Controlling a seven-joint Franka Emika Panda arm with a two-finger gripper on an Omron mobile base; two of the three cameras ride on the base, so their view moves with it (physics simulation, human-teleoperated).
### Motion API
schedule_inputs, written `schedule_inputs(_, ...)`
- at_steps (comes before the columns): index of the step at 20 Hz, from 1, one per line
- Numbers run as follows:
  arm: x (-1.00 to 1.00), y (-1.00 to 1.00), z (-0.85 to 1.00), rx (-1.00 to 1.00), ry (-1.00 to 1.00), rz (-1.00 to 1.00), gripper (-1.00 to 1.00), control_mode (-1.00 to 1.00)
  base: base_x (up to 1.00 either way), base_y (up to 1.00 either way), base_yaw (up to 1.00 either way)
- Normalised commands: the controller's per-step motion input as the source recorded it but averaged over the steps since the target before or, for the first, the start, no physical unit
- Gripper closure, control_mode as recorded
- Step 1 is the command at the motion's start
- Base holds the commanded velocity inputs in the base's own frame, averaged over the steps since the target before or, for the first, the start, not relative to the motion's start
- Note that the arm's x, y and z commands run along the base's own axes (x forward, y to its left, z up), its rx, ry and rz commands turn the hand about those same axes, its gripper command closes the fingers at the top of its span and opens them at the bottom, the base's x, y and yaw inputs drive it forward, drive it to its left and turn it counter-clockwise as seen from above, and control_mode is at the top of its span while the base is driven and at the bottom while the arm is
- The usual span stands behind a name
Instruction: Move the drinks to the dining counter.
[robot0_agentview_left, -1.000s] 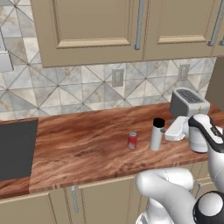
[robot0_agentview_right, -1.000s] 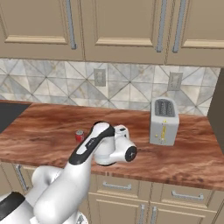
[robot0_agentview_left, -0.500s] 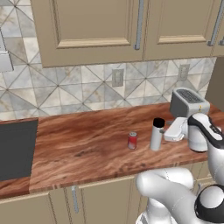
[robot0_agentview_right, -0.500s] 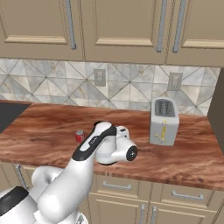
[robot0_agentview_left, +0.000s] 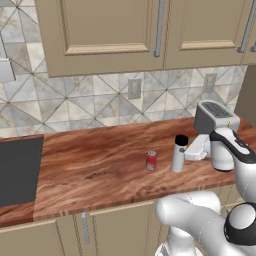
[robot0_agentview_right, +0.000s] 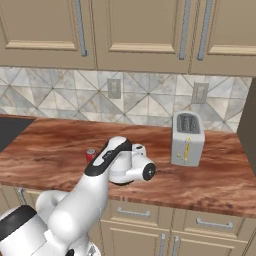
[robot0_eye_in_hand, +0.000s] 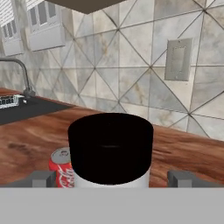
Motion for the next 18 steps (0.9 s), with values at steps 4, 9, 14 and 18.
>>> schedule_inputs(4, 0.00, 0.06, -0.07, 0.00, 0.07, 0.00, -1.00, -1.00, 0.00, 0.00, 0.00)
schedule_inputs(9, 0.00, 0.13, -0.09, 0.00, 0.06, 0.00, -1.00, -1.00, 0.00, 0.00, 0.00)
schedule_inputs(14, 0.00, 0.10, -0.05, 0.00, 0.05, 0.00, -1.00, -1.00, 0.00, 0.00, 0.00)
schedule_inputs(18, 0.01, 0.01, 0.00, 0.00, 0.01, 0.00, 1.00, -1.00, 0.00, 0.00, 0.00)
